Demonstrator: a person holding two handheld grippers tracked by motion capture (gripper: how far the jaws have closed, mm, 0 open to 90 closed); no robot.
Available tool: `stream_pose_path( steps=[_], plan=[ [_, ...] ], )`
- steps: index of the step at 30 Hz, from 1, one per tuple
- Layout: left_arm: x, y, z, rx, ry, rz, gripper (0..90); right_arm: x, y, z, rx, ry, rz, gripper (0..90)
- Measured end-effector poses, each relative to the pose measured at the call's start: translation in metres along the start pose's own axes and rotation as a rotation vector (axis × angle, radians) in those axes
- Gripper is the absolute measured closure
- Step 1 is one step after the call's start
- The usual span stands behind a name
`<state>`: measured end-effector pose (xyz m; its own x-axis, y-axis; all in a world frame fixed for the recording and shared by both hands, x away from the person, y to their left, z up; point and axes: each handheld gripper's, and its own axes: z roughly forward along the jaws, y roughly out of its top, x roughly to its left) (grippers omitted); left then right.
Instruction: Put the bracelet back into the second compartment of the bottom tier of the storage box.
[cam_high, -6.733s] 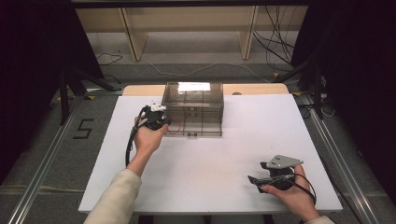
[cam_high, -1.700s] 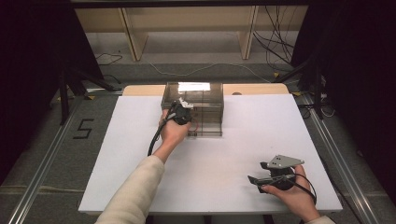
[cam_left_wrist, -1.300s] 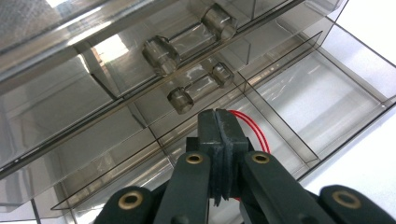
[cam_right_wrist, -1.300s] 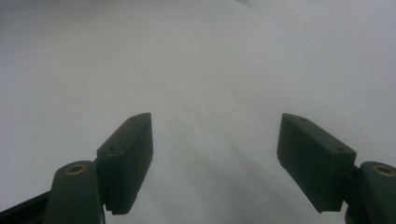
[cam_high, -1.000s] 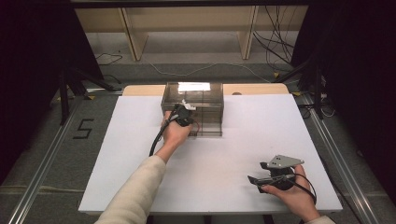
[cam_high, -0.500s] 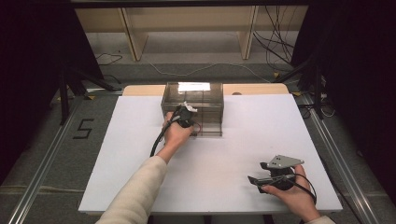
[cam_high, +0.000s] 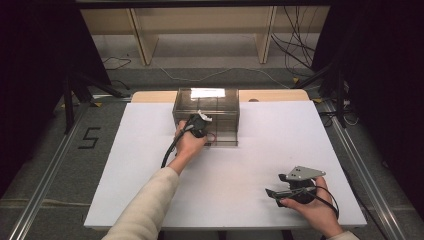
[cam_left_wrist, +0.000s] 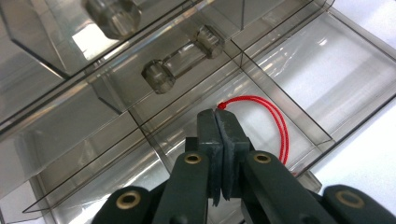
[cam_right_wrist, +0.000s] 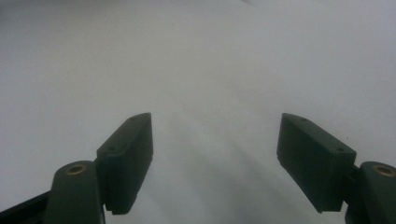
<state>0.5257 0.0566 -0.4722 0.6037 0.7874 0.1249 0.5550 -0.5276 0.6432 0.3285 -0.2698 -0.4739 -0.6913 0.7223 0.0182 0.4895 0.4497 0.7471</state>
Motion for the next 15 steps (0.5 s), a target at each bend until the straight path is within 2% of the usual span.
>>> stream_pose_path(
  steps=[15],
  plan=[
    [0.0001, 0.0014, -0.0081, -0.029, 0.011, -0.001, 82.9, 0.0001, -0.0001, 0.0000, 0.001, 0.001, 0.000, 27.7]
  ],
)
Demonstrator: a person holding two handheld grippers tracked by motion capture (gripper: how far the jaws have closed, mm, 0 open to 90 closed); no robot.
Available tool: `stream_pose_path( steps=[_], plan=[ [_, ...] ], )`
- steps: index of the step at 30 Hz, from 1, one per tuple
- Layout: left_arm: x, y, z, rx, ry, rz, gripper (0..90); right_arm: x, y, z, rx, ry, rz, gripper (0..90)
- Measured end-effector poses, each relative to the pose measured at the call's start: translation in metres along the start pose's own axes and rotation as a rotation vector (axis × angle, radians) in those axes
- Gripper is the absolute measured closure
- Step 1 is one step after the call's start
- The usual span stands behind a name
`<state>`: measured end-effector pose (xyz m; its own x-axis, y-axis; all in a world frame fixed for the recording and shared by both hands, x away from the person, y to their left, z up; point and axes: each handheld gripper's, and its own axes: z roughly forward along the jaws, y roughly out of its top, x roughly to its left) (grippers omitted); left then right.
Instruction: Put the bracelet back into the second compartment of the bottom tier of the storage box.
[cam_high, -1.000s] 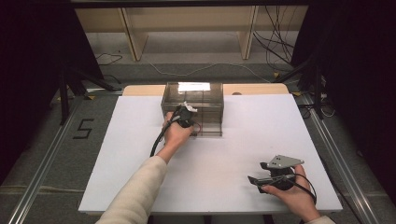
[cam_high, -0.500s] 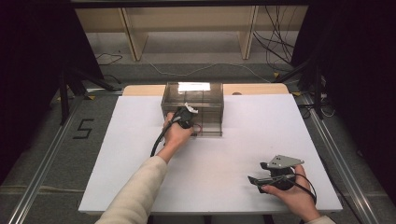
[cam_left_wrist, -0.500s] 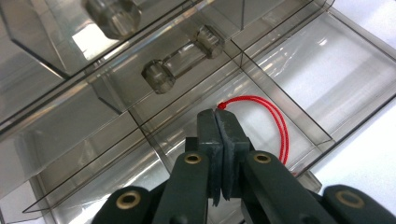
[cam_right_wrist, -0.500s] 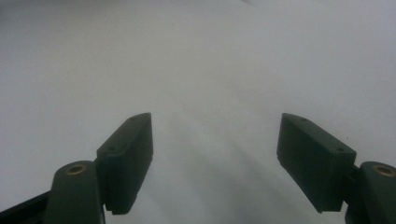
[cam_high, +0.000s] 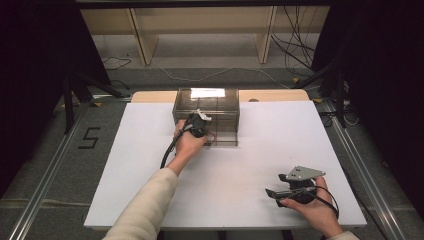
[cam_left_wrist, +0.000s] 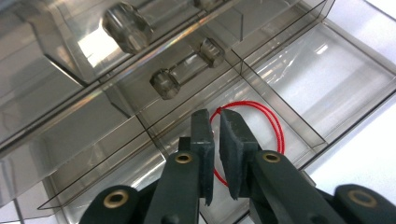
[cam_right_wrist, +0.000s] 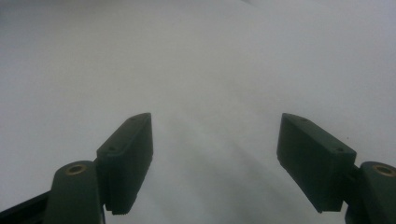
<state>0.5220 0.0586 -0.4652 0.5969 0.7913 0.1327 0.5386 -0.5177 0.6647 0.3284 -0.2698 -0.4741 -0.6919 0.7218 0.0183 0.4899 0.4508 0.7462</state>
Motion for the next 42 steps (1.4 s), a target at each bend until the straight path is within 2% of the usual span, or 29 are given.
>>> stream_pose_path(
  steps=[10, 11, 13, 14, 19, 23, 24, 25, 29, 33, 36, 42],
  plan=[
    [0.004, 0.001, -0.013, -0.041, 0.012, -0.006, 73.9, 0.000, 0.000, 0.000, 0.001, 0.001, -0.007, 27.6],
    [0.005, 0.001, -0.015, -0.047, 0.011, -0.012, 69.7, 0.000, 0.000, 0.000, 0.003, 0.001, -0.002, 27.6],
    [0.006, 0.002, -0.021, -0.061, 0.013, -0.020, 67.6, 0.000, 0.000, 0.000, 0.001, 0.002, -0.007, 27.6],
    [0.007, 0.002, -0.024, -0.065, 0.017, -0.023, 62.9, 0.000, 0.000, 0.000, 0.002, 0.001, -0.003, 27.5],
    [0.011, 0.000, -0.038, -0.096, 0.026, -0.060, 54.2, 0.000, 0.000, 0.000, 0.004, 0.000, -0.003, 27.5],
    [0.014, -0.005, -0.047, -0.100, 0.043, -0.084, 45.9, 0.001, 0.000, 0.001, 0.003, -0.002, 0.003, 27.4],
    [0.016, -0.006, -0.049, -0.094, 0.041, -0.097, 44.1, 0.001, 0.000, 0.001, 0.002, -0.002, 0.001, 27.4],
    [0.016, -0.007, -0.051, -0.085, 0.039, -0.105, 38.3, 0.001, 0.000, 0.001, 0.002, -0.003, 0.001, 27.4],
    [0.021, -0.009, -0.058, -0.070, 0.032, -0.142, 32.9, 0.001, 0.000, 0.001, 0.003, -0.002, 0.003, 27.3],
    [0.023, -0.014, -0.068, -0.112, 0.029, -0.165, 26.9, 0.000, 0.000, 0.001, 0.005, -0.001, -0.002, 27.2],
    [0.022, -0.020, -0.079, -0.152, 0.021, -0.165, 24.5, 0.000, 0.000, 0.001, 0.004, -0.002, 0.004, 27.1],
    [0.022, -0.035, -0.098, -0.194, -0.010, -0.157, 18.7, 0.000, 0.000, 0.001, 0.004, -0.003, 0.003, 27.1]
  ],
)
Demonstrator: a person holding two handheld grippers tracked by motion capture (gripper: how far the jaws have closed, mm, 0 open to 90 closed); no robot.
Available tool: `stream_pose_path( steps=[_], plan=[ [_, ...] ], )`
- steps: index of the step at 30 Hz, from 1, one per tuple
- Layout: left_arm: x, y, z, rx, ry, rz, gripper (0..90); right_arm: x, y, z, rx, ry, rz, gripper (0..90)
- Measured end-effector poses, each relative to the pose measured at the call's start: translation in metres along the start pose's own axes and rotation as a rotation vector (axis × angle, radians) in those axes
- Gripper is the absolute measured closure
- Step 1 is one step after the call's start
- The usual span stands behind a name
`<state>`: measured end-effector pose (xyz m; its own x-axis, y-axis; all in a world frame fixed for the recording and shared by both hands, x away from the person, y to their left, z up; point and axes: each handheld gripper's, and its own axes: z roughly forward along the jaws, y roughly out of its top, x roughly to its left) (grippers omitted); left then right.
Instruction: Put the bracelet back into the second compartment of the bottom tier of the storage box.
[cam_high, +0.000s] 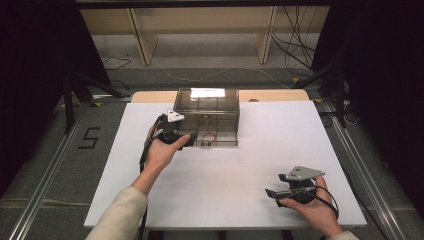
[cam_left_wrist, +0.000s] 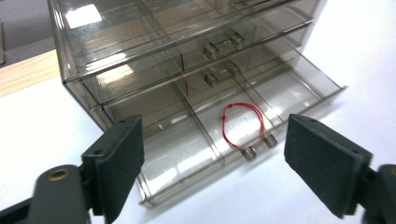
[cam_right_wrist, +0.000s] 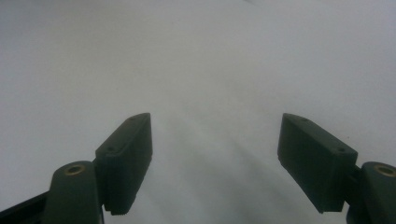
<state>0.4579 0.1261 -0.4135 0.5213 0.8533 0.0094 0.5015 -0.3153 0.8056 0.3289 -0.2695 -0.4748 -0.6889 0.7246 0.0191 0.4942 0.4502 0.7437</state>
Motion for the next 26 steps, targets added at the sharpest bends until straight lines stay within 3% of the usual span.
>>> stream_pose_path(
  steps=[6, 13, 19, 23, 26],
  plan=[
    [0.002, -0.021, -0.022, -0.008, -0.011, 0.023, 17.7, 0.000, 0.000, -0.001, -0.005, -0.002, -0.004, 26.9],
    [0.008, -0.057, -0.051, -0.047, -0.042, 0.061, 17.1, -0.002, 0.001, 0.000, -0.003, -0.001, -0.003, 26.8],
    [0.008, -0.088, -0.071, -0.063, -0.069, 0.061, 16.9, -0.001, 0.000, 0.000, -0.004, -0.001, -0.002, 26.8],
    [0.005, -0.100, -0.077, -0.079, -0.074, 0.061, 17.1, -0.001, 0.000, -0.002, -0.008, -0.005, -0.006, 26.8],
    [-0.002, -0.104, -0.075, -0.057, -0.101, 0.073, 17.2, -0.002, 0.000, -0.002, -0.018, -0.010, -0.006, 26.8]
  ],
)
